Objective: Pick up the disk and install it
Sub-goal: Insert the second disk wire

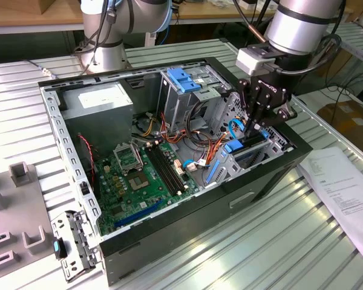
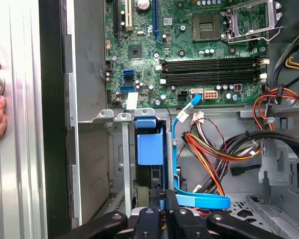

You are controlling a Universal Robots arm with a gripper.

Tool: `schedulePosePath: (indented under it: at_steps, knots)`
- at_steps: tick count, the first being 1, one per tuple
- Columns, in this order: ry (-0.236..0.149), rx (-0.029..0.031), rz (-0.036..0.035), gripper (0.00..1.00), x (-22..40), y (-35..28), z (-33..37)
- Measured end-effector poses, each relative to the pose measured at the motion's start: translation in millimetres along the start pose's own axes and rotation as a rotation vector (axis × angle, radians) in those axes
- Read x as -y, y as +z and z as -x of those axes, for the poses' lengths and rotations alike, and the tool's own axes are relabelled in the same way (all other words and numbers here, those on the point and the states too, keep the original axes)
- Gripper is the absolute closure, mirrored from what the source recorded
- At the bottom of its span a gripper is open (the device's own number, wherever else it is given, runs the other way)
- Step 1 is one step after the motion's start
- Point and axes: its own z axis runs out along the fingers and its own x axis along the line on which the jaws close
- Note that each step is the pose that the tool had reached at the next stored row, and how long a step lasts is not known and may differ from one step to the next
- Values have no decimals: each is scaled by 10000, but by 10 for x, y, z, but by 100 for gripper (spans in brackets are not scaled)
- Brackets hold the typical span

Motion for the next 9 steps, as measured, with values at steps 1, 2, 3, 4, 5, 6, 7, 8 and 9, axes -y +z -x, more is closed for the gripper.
schedulePosePath:
  at_steps: [1,2,3,4,5,6,7,8,9]
  knots:
    - [0,2,-3,84,0,-1,0]
    - [0,4,-8,84,1,-2,-1]
    - [1,4,-13,84,1,-3,-1]
    - [3,0,-21,84,0,-12,-2]
    - [3,3,-28,84,0,-18,-2]
    - [3,5,-31,84,0,-19,-2]
    - [4,5,-33,84,0,-19,-4]
    - [4,27,-33,84,0,-20,-9]
    - [4,125,-29,84,-1,-18,-21]
